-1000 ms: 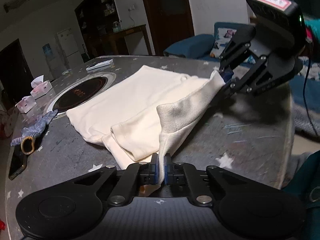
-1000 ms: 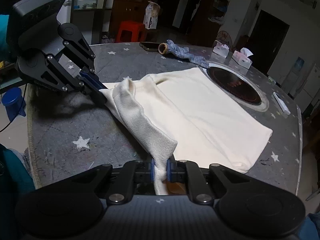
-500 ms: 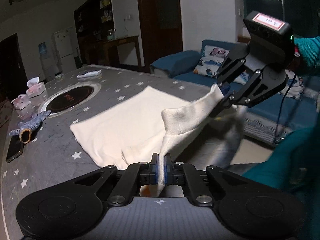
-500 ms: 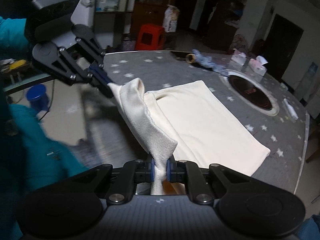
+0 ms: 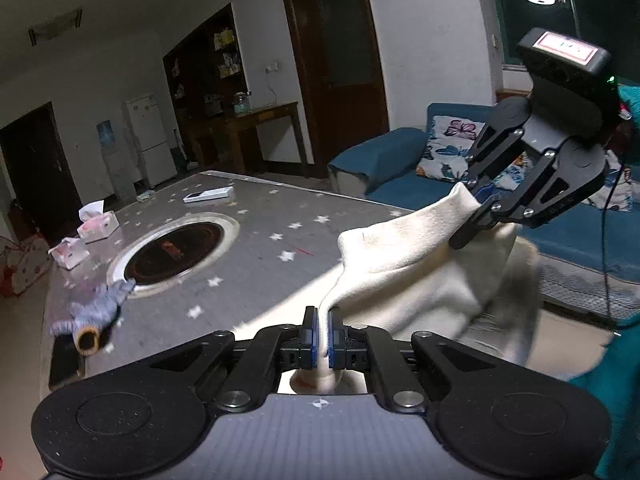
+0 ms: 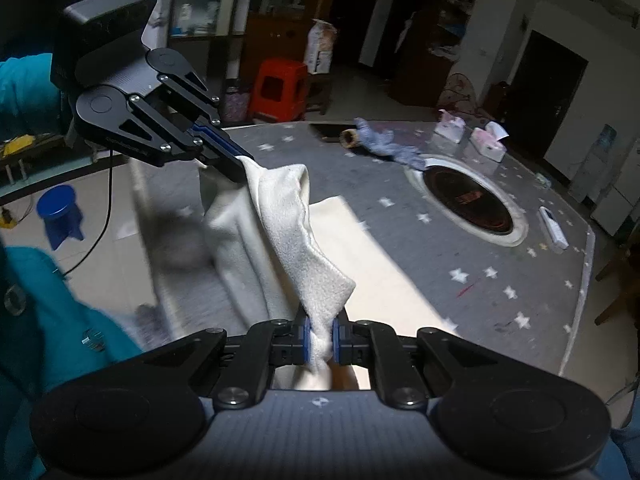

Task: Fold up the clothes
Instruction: 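Lift the hem with both grippers and fold it toward the collar, then open both grippers to release the folded sweatshirt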

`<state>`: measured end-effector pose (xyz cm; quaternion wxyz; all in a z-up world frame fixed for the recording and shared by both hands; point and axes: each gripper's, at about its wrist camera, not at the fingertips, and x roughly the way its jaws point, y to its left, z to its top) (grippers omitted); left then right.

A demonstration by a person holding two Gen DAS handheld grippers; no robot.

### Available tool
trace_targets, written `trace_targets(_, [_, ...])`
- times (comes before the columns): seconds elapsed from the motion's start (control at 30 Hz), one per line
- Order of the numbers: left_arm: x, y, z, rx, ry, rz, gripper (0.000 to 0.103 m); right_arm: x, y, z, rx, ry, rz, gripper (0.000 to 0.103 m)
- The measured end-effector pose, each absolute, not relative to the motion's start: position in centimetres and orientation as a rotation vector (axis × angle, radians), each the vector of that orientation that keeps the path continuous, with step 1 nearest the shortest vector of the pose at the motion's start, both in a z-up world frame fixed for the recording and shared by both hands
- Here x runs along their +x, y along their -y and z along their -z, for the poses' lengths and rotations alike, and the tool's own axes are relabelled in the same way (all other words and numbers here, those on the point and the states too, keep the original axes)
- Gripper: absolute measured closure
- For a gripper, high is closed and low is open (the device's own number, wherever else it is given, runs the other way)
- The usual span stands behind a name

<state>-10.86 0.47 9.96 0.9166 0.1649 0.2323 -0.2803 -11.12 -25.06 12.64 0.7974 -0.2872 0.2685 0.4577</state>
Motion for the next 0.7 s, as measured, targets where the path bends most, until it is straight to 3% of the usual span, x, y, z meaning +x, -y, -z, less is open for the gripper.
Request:
trace_targets(0.27, [-2.2,-0.5,-7.9,0.32,-0.57,0.523,0.098,-3.0,23.2,-10.9,-0.621,-0.616,-0.924,0.094])
trace_targets(0.5, [3.5,0.1,-3.4,0.292,-0.647,0.427,0.096,2.4,21.4,-6.0,-0.599,-0.689,-0.832,0.094])
trace_targets(0.7, [4.9,0.1,-1.7,0.262,-0.661,0.357,0.089,4.7,22.1,-3.2,-0.432,-0.725,-0.686,0.084])
